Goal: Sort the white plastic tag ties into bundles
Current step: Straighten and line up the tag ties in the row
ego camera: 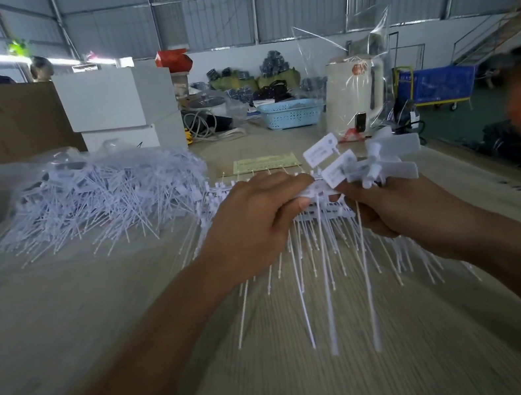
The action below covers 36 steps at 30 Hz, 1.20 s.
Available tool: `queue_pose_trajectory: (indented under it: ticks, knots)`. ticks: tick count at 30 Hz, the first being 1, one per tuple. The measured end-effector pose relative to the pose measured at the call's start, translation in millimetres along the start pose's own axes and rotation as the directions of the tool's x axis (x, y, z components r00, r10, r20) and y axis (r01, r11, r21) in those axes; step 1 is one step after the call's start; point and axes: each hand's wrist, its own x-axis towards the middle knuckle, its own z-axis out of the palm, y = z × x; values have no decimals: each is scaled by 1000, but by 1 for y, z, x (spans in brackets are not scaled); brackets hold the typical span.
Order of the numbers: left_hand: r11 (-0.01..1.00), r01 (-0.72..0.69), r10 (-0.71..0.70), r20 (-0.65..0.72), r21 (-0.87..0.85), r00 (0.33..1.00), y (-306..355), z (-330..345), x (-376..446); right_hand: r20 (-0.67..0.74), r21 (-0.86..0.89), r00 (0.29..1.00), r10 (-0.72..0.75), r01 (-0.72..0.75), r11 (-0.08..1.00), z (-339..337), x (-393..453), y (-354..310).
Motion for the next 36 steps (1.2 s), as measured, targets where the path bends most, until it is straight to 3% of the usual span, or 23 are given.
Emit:
queue_pose_trajectory:
  ticks: [10,19,20,23,24,26,29,32,36]
  knots:
    - [999,7,-7,-5,-44,1000,1,0,0,28,-244,948,-318,315,917,-2,1,9]
    - [979,64,-54,56,-193,997,3,-2,2,-9,-433,946,-325,289,853,-5,1,16]
    - [975,77,-64,67,-210,996,4,-2,2,3,-487,941,-339,297,821,-6,1,18]
    - [952,111,-103,42,-284,994,6,-1,1,128,-754,863,-488,405,517,-9,2,12]
    - [950,110,-106,30,-291,994,7,-2,1,180,-757,844,-505,447,476,-10,3,10]
    - [956,108,-104,32,-271,994,8,-2,2,187,-721,854,-485,455,522,-9,1,7]
    - [962,111,-107,29,-250,994,9,-1,4,68,-641,926,-372,326,695,-12,-1,9]
    - [960,114,-110,31,-255,993,10,-1,4,178,-642,926,-333,366,674,-13,2,3]
    - [958,116,-112,33,-263,993,8,1,4,144,-611,960,-238,276,742,-17,9,8]
